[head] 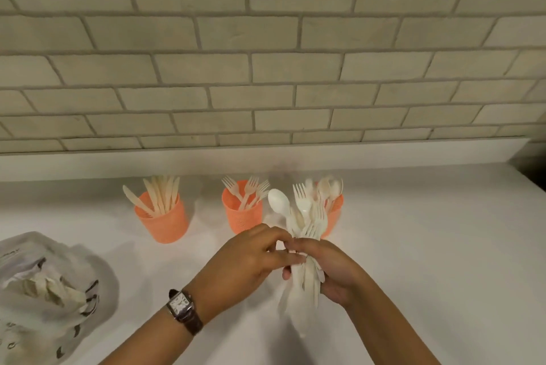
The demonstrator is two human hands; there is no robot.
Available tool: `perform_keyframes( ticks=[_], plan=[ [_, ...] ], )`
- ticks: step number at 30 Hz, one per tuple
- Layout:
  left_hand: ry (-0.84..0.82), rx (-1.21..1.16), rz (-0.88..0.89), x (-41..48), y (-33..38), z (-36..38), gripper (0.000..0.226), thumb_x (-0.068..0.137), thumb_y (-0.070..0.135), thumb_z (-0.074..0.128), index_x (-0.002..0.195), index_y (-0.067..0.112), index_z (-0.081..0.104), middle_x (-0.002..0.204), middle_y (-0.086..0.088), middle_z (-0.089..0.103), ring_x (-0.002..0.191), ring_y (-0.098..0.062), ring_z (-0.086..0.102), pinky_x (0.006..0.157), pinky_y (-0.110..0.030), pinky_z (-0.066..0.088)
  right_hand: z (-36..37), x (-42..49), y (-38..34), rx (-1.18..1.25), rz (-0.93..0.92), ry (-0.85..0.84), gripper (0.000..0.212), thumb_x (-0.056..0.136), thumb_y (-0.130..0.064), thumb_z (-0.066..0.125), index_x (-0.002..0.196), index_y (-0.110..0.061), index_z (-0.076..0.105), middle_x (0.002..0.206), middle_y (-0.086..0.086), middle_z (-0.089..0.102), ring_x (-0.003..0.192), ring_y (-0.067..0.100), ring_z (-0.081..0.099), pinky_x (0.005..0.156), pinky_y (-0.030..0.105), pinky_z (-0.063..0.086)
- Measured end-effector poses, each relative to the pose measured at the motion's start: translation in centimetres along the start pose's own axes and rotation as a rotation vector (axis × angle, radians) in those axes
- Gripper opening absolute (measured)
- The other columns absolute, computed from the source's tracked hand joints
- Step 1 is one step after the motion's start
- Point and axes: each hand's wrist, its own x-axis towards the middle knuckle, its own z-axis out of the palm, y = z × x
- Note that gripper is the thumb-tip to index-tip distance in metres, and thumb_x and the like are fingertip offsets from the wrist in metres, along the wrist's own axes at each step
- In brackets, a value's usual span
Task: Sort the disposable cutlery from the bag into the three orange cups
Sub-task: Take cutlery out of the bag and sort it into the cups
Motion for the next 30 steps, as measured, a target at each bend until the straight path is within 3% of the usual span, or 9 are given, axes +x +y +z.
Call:
perform_keyframes(
  ticks=[5, 8, 10, 13, 17, 21, 24, 27, 30],
  plan=[
    [-0.081, 0.019, 0.232, 2.0, 0.5, 1.1, 0.026, 0.095, 0.025, 0.045, 0.113, 0.027, 0.063, 0.108, 0.004, 0.065, 0.091, -0.009, 0.051, 0.074, -0.024, 0.048, -1.9, -1.4, 1.0, 0.133, -0.007, 0.009, 0.012, 0.09, -0.013, 0.055, 0.091, -0.003, 0.061, 0.067, 0.008, 0.058, 0.055, 0.016, 0.06, 0.052, 0.024, 0.05],
    [0.053, 0.08, 0.385, 3.0, 0.3, 3.0, 0.026, 0.092, 0.014, 0.052, 0.116, 0.016, 0.061, 0.106, 0.001, 0.068, 0.091, -0.013, 0.053, 0.073, -0.02, 0.043, -3.8, -2.4, 1.2, 0.2, -0.046, 0.092, 0.019, 0.087, -0.024, 0.062, 0.097, -0.007, 0.06, 0.072, 0.005, 0.056, 0.061, 0.015, 0.059, 0.058, 0.025, 0.049],
    [0.219, -0.051, 0.23, 4.2, 0.4, 3.5, 0.02, 0.093, 0.019, 0.053, 0.11, 0.016, 0.064, 0.101, 0.004, 0.069, 0.09, -0.01, 0.054, 0.078, -0.016, 0.041, -5.4, -3.2, 0.7, 0.145, -0.096, 0.193, 0.023, 0.085, -0.025, 0.066, 0.099, -0.007, 0.061, 0.075, 0.006, 0.059, 0.064, 0.017, 0.06, 0.059, 0.026, 0.049],
    [0.56, -0.409, -0.327, 7.4, 1.2, 3.2, 0.011, 0.081, 0.024, 0.068, 0.085, 0.016, 0.074, 0.084, 0.011, 0.069, 0.078, 0.007, 0.058, 0.077, -0.007, 0.041, -7.9, -4.5, -0.1, 0.065, -0.178, 0.318, 0.012, 0.088, -0.02, 0.06, 0.093, -0.009, 0.056, 0.067, 0.006, 0.057, 0.056, 0.021, 0.058, 0.056, 0.028, 0.047],
    [0.715, -0.791, -0.878, 11.7, 0.1, 5.0, 0.009, 0.075, 0.009, 0.075, 0.084, 0.009, 0.073, 0.077, 0.011, 0.069, 0.066, 0.012, 0.061, 0.066, -0.003, 0.043, -10.5, -5.6, -0.5, 0.079, -0.215, 0.377, 0.016, 0.086, -0.02, 0.064, 0.095, -0.01, 0.055, 0.064, 0.007, 0.055, 0.057, 0.022, 0.057, 0.058, 0.031, 0.047],
    [0.646, -0.924, -1.074, 13.8, -1.2, 9.3, 0.012, 0.074, 0.01, 0.076, 0.085, 0.007, 0.072, 0.068, 0.005, 0.071, 0.062, -0.004, 0.064, 0.067, -0.017, 0.053, -11.9, -5.9, -0.6, 0.058, -0.226, 0.386, 0.02, 0.082, -0.021, 0.069, 0.093, -0.01, 0.057, 0.064, 0.006, 0.056, 0.058, 0.023, 0.058, 0.062, 0.035, 0.045],
    [0.558, -0.879, -1.145, 13.8, -1.4, 12.5, 0.022, 0.067, 0.008, 0.082, 0.078, 0.02, 0.067, 0.099, -0.017, 0.069, 0.085, -0.022, 0.065, 0.087, -0.037, 0.052, -12.4, -5.8, -0.8, 0.049, -0.219, 0.384, 0.012, 0.086, -0.018, 0.064, 0.091, -0.01, 0.057, 0.064, 0.007, 0.056, 0.058, 0.023, 0.059, 0.064, 0.036, 0.046],
    [0.495, -0.604, -1.21, 12.6, -1.0, 13.2, 0.044, 0.062, 0.016, 0.086, 0.102, 0.009, 0.07, 0.12, -0.009, 0.057, 0.1, -0.01, 0.049, 0.086, -0.015, 0.034, -12.7, -5.9, -1.1, 0.009, -0.223, 0.374, 0.011, 0.087, -0.018, 0.063, 0.09, -0.009, 0.058, 0.063, 0.007, 0.056, 0.059, 0.024, 0.06, 0.064, 0.035, 0.048],
    [0.573, -0.499, -1.114, 11.5, 0.9, 11.9, 0.051, 0.063, 0.017, 0.085, 0.111, 0.021, 0.066, 0.116, -0.002, 0.044, 0.104, -0.011, 0.042, 0.083, -0.008, 0.032, -12.9, -5.9, -1.4, -0.03, -0.23, 0.351, 0.012, 0.087, -0.018, 0.063, 0.089, -0.008, 0.057, 0.061, 0.006, 0.055, 0.06, 0.026, 0.06, 0.064, 0.034, 0.049]
  ],
)
